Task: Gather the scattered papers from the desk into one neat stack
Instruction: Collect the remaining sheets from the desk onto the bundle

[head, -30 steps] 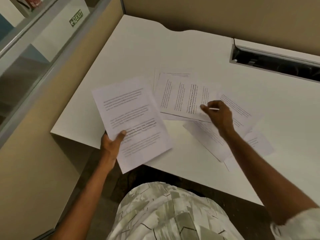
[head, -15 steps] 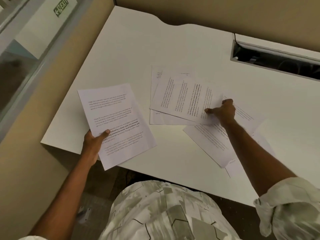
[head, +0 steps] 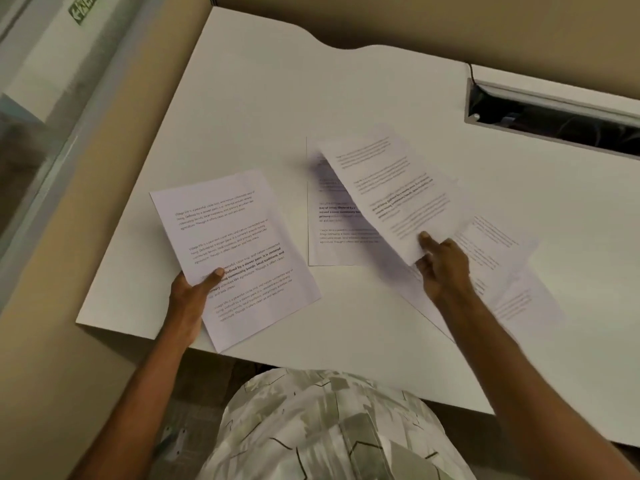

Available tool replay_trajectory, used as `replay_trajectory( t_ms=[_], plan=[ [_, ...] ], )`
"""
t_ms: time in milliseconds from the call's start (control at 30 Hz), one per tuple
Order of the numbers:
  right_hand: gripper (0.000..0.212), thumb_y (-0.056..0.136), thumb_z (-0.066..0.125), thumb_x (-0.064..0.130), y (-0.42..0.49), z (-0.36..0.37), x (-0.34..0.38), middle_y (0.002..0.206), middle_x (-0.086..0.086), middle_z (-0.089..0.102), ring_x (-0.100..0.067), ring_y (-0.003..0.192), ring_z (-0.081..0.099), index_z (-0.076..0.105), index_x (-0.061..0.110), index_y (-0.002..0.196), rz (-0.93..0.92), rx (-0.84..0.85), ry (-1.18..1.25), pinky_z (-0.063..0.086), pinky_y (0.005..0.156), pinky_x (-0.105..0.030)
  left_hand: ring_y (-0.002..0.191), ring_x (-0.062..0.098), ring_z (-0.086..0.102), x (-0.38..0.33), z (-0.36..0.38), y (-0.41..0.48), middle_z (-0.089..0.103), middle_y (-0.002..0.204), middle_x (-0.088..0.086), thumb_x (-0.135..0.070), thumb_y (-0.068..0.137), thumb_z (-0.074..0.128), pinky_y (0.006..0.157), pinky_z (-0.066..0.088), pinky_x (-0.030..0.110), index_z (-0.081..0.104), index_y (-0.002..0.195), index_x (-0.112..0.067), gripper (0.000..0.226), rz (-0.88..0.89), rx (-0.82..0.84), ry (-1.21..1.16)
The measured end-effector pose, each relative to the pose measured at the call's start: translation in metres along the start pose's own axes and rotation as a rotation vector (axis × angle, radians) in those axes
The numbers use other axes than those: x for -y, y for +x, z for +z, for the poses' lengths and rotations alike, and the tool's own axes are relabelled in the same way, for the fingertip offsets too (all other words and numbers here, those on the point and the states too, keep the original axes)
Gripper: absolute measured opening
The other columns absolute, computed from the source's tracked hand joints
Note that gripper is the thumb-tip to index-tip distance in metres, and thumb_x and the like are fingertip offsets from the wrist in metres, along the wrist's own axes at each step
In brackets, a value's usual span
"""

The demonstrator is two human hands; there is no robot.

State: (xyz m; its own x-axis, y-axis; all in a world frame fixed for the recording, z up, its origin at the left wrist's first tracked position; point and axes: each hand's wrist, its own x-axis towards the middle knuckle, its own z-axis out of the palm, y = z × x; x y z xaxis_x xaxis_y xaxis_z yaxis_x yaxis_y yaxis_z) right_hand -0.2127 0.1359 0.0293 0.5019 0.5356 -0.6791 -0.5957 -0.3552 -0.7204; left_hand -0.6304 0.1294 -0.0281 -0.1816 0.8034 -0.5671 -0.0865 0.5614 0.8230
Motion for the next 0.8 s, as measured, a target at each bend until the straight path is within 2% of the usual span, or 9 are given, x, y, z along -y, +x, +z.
replay_trajectory(
  t_ms=[133,267,367,433,533,567,633,700,800],
  plan=[
    [0.045,0.098,0.063,-0.008,-0.023,0.023,-0.046,0.139,-0.013,0.068,-0.032,0.124,0.067,0.056,0.0,0.142,0.011,-0.006,0.002,0.062,0.085,-0.033,0.098,0.01,0.075,-0.01,0.006,0.014,0.078,0.112,-0.01,-0.018,0.089,0.078,0.07,0.063,0.028,0.07,0.117,-0.036,0.034,0.011,0.049,0.001],
    [0.048,0.097,0.067,-0.005,-0.031,0.041,-0.068,0.133,-0.013,0.07,-0.031,0.118,0.07,0.056,0.005,0.143,0.017,0.053,-0.113,0.062,0.097,-0.041,0.096,0.011,0.076,-0.019,0.015,0.027,0.078,0.109,-0.011,-0.016,0.09,0.077,0.073,0.062,0.033,0.071,0.11,-0.038,0.03,0.012,0.084,0.042],
    [0.033,0.1,0.065,-0.003,-0.033,0.045,-0.068,0.12,-0.017,0.072,-0.032,0.104,0.071,0.062,-0.002,0.132,0.096,0.151,-0.215,0.065,0.088,-0.034,0.094,0.009,0.076,-0.022,0.017,0.035,0.078,0.106,-0.015,-0.016,0.09,0.077,0.073,0.061,0.031,0.071,0.11,-0.036,0.029,0.019,0.094,0.066],
    [0.021,0.104,0.064,0.01,-0.036,0.041,-0.06,0.106,-0.021,0.073,-0.028,0.092,0.072,0.069,-0.006,0.115,0.17,0.242,-0.382,0.064,0.082,-0.029,0.093,0.008,0.076,-0.022,0.016,0.039,0.078,0.104,-0.016,-0.015,0.09,0.077,0.073,0.061,0.031,0.07,0.11,-0.036,0.03,0.022,0.107,0.065],
    [0.039,0.101,0.064,0.048,-0.041,0.029,-0.037,0.093,-0.01,0.083,-0.005,0.058,0.067,0.069,0.012,0.088,0.231,0.382,-0.884,0.042,0.05,-0.014,0.094,0.008,0.075,-0.023,0.012,0.042,0.078,0.106,-0.016,-0.016,0.09,0.077,0.071,0.061,0.029,0.07,0.111,-0.038,0.031,0.037,0.122,0.062],
    [0.044,0.098,0.065,0.055,-0.04,0.027,-0.027,0.088,-0.007,0.083,-0.002,0.052,0.064,0.069,0.014,0.084,0.183,0.378,-0.991,0.038,0.045,-0.013,0.095,0.008,0.075,-0.024,0.009,0.043,0.078,0.106,-0.016,-0.017,0.09,0.077,0.07,0.062,0.028,0.07,0.111,-0.038,0.031,0.042,0.116,0.062],
    [0.045,0.096,0.067,0.055,-0.03,0.027,-0.003,0.085,-0.009,0.082,-0.003,0.05,0.067,0.071,0.013,0.081,-0.025,0.273,-1.008,0.045,0.045,-0.012,0.096,0.007,0.075,-0.024,0.006,0.044,0.078,0.107,-0.017,-0.019,0.09,0.078,0.071,0.062,0.027,0.069,0.112,-0.04,0.032,0.06,0.103,0.071],
    [0.04,0.095,0.072,0.05,-0.013,0.031,0.02,0.093,-0.01,0.082,-0.012,0.067,0.075,0.072,0.009,0.093,-0.285,0.1,-0.951,0.06,0.062,-0.023,0.099,0.004,0.073,-0.025,0.003,0.045,0.076,0.11,-0.02,-0.021,0.09,0.077,0.073,0.061,0.025,0.067,0.114,-0.045,0.035,0.094,0.104,0.103],
    [0.049,0.092,0.076,0.045,0.024,0.043,0.04,0.115,-0.011,0.075,-0.025,0.104,0.072,0.065,0.005,0.118,-0.53,-0.136,-1.037,0.051,0.091,-0.032,0.104,-0.002,0.07,-0.028,0.003,0.046,0.072,0.118,-0.024,-0.027,0.091,0.077,0.075,0.059,0.018,0.061,0.124,-0.046,0.041,0.146,0.12,0.135]
  ],
)
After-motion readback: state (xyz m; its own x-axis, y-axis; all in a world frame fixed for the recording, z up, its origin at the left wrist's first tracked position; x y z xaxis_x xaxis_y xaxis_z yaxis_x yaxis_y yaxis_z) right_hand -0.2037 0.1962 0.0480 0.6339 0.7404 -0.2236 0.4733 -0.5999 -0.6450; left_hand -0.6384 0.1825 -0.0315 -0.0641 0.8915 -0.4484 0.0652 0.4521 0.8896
